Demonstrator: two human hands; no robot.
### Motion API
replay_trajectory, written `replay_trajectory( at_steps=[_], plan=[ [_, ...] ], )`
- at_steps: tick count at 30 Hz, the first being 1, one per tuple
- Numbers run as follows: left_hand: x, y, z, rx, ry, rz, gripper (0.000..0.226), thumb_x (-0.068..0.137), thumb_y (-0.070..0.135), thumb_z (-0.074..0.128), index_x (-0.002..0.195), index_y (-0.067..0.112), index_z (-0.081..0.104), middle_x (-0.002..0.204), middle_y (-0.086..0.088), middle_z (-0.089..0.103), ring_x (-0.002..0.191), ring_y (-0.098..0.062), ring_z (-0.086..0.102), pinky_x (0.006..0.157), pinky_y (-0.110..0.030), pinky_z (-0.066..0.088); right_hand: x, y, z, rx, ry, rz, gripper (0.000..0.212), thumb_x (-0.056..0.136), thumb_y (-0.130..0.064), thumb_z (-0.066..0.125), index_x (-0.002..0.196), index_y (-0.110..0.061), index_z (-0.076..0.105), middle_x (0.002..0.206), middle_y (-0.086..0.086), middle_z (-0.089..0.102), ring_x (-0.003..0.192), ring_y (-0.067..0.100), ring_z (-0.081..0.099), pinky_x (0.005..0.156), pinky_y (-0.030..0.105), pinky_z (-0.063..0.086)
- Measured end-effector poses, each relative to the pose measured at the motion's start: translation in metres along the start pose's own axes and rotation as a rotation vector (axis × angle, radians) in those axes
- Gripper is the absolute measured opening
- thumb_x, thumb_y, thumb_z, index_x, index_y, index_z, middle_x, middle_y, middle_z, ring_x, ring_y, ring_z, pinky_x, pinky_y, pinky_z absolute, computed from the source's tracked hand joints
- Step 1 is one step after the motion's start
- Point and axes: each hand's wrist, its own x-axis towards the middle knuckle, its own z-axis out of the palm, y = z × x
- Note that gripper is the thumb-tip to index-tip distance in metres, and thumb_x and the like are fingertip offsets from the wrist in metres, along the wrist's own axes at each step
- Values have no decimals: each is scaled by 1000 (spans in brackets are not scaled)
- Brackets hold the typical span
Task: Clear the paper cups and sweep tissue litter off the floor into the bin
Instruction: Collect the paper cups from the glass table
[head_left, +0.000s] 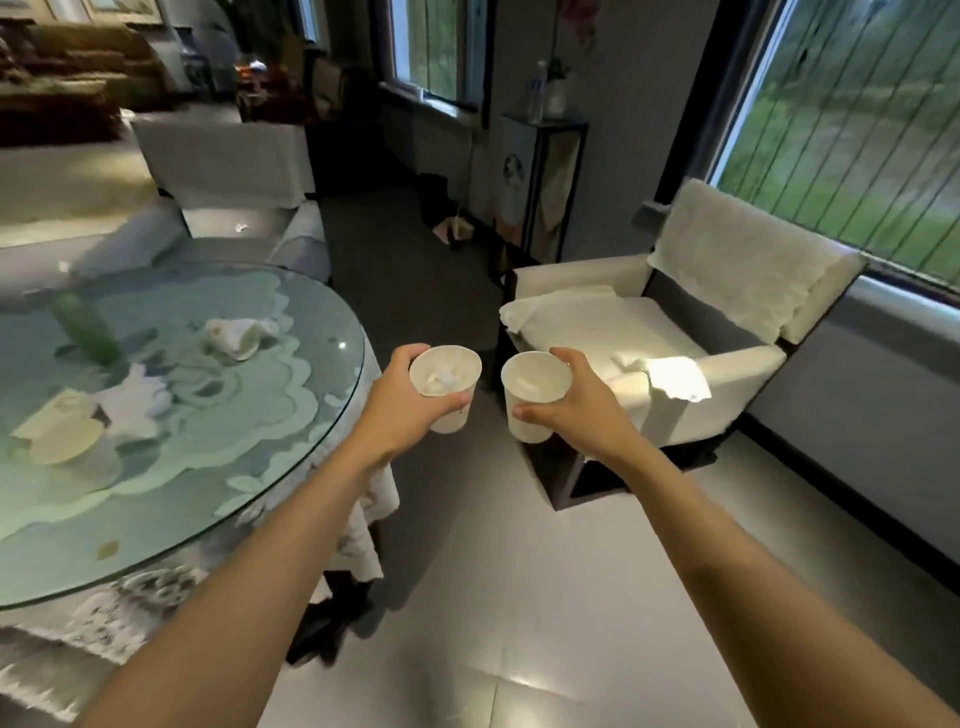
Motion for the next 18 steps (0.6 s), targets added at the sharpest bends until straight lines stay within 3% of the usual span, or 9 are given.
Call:
replay_trajectory(
  at_steps=[4,6,11,18],
  plan=[
    [109,-1,19,-14,61,-47,72,70,31,81,129,26,40,117,6,50,105,-14,49,73,-19,44,129,10,-18,-10,-83,-27,64,73,-19,80,122,-23,38,114,-4,49,103,14,48,72,15,39],
    [165,-5,26,-27,85,-69,72,71,30,81,129,25,41,116,6,50,104,-14,50,62,-12,44,194,22,-16,-14,-105,-42,69,71,-21,81,126,-20,40,118,-4,50,108,14,49,80,21,40],
    [323,-30,46,-25,148,-80,72,70,27,82,130,21,42,116,6,52,104,-12,50,79,-23,41,363,57,3,-4,-164,-37,84,73,-24,81,140,-17,32,120,-6,46,110,12,46,83,23,36],
    [563,-41,42,-53,180,-86,70,70,25,82,127,21,43,118,5,52,108,-15,52,78,-23,43,610,74,16,41,-176,23,93,71,-29,81,145,-19,26,135,-1,46,121,17,46,95,30,42]
  ],
)
